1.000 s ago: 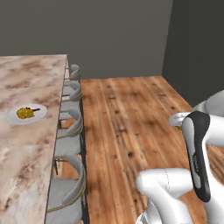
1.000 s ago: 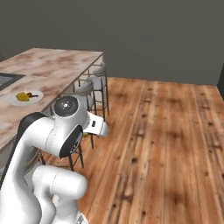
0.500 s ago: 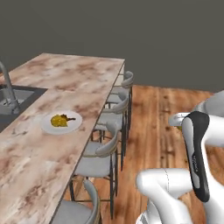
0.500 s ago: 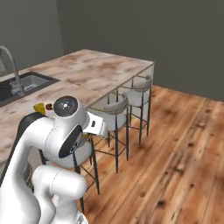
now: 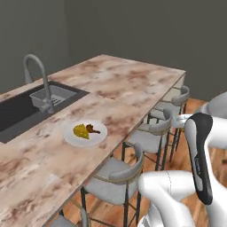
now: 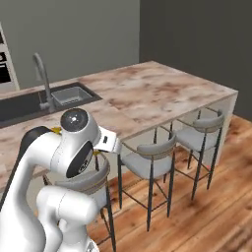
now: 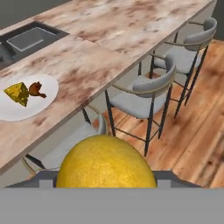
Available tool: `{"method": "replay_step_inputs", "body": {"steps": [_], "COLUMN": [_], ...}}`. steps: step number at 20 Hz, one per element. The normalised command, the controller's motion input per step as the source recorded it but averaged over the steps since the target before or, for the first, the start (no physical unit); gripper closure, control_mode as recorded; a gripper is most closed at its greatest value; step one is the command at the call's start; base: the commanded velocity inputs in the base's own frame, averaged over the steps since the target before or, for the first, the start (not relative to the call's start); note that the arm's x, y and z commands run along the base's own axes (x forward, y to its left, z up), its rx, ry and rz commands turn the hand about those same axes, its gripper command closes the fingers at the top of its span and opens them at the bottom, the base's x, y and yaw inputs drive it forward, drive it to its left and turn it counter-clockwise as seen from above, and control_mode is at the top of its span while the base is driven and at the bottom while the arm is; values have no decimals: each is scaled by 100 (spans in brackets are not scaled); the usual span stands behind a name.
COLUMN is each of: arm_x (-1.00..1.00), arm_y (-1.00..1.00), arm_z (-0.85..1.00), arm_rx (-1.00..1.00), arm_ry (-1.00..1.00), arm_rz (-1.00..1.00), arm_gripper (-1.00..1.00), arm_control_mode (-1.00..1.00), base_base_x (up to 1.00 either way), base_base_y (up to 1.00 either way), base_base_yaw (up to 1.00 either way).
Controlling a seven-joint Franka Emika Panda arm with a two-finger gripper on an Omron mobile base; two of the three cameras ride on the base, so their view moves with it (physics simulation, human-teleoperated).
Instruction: Take the cheese, chicken drumstick, and lemon from the fridge and place them on the plate on the dining counter to create an appetizer plate.
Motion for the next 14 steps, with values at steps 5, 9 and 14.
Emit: {"method": "replay_step_inputs", "body": {"steps": [5, 9, 14], "arm_x": [0, 0, 0], "arm_y": [0, 0, 0], "arm_z": [0, 0, 0], "arm_rx": [0, 0, 0], "arm_ry": [0, 0, 0], "arm_rz": [0, 0, 0], "arm_gripper": [100, 100, 100], "arm_control_mode": [100, 100, 100], "base_base_x": [81, 77, 74], "base_base_y": [-8, 0, 0], "base_base_yaw": [61, 58, 54]}}
